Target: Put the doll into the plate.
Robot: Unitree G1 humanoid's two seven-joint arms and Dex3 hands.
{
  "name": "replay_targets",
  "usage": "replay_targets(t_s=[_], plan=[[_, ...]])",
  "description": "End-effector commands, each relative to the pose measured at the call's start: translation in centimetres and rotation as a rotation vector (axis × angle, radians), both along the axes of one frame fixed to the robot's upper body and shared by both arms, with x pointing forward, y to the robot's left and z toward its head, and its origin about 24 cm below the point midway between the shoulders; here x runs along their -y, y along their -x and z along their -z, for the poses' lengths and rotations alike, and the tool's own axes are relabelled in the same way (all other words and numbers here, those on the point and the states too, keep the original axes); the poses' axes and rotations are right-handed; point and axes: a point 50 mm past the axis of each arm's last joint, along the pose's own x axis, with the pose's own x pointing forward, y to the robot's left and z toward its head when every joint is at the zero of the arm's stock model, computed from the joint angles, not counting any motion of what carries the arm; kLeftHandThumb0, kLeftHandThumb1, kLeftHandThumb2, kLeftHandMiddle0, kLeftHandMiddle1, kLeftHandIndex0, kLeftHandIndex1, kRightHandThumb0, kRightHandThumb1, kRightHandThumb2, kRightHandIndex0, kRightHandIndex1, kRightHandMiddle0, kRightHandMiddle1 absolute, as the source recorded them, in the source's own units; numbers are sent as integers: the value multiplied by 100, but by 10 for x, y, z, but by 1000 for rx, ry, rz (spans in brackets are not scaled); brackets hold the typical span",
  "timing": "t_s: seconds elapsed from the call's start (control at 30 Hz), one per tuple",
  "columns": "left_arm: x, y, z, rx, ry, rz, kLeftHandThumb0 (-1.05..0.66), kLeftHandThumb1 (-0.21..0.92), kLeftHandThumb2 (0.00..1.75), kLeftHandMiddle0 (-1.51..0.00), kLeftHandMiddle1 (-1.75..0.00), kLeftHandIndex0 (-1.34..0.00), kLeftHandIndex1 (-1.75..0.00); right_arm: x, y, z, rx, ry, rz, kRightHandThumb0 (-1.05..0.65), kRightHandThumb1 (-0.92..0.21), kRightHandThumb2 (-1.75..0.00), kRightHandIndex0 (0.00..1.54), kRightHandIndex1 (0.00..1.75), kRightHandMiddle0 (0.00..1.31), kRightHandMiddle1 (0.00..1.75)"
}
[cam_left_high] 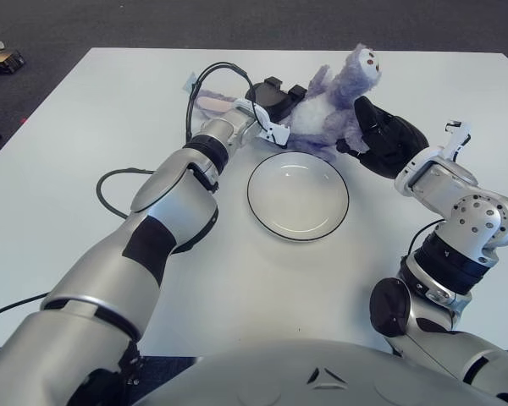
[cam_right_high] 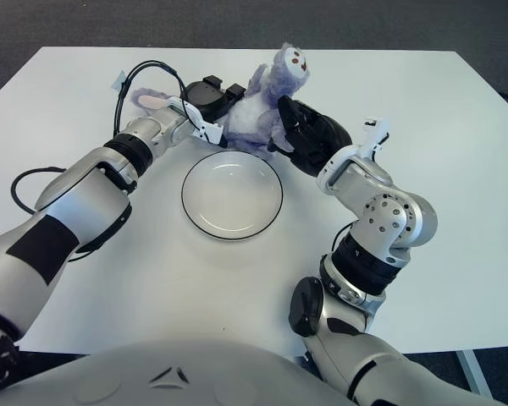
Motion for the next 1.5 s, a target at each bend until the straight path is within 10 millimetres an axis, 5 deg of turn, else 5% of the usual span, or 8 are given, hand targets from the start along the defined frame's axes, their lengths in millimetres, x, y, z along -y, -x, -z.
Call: replay_targets(t_s=[0.0, 0.07, 0.2, 0.33, 0.4, 0.63, 1.37, 1.47], plan=[[-8, 2, 16, -26, -35, -25, 35, 92, 20, -53, -140, -21, -149, 15, 6, -5, 10, 11, -1, -51, -89, -49, 67, 166, 61, 168], [-8, 2, 16, -18, -35, -29, 36, 92, 19, -54, -139, -24, -144, 24, 10, -4, -3, 16, -5, -64, -91, -60, 57, 131, 40, 131], [-8, 2, 16, -11, -33, -35, 36, 92, 18, -55, -137, -27, -139, 29, 11, -6, -9, 8, 9, -72, -92, -68, 50, 97, 27, 94], [-9, 2, 17, -9, -31, -43, 36, 92, 17, -56, -137, -28, -136, 37, 12, -6, -11, -54, 97, -71, -92, -69, 48, 86, 24, 88], [-9, 2, 17, -10, -29, -48, 18, 92, 19, -56, -140, -38, -129, 43, 12, -7, -10, -82, 133, -71, -92, -70, 47, 79, 23, 88], [-10, 1, 18, -15, -24, -61, 1, 92, 19, -56, -143, -48, -119, 61, 15, -13, 8, -150, 236, -69, -92, -71, 58, 22, 24, 86], [-17, -2, 14, -61, 68, -101, 0, 89, 22, -58, -144, -55, -112, 103, 30, -31, 45, -318, 520, -64, -92, -78, 66, 9, 30, 91], [-18, -2, 14, -69, 76, -105, 0, 88, 22, -58, -143, -55, -112, 124, 33, -27, 61, -326, 580, -64, -92, -78, 66, 8, 30, 91]])
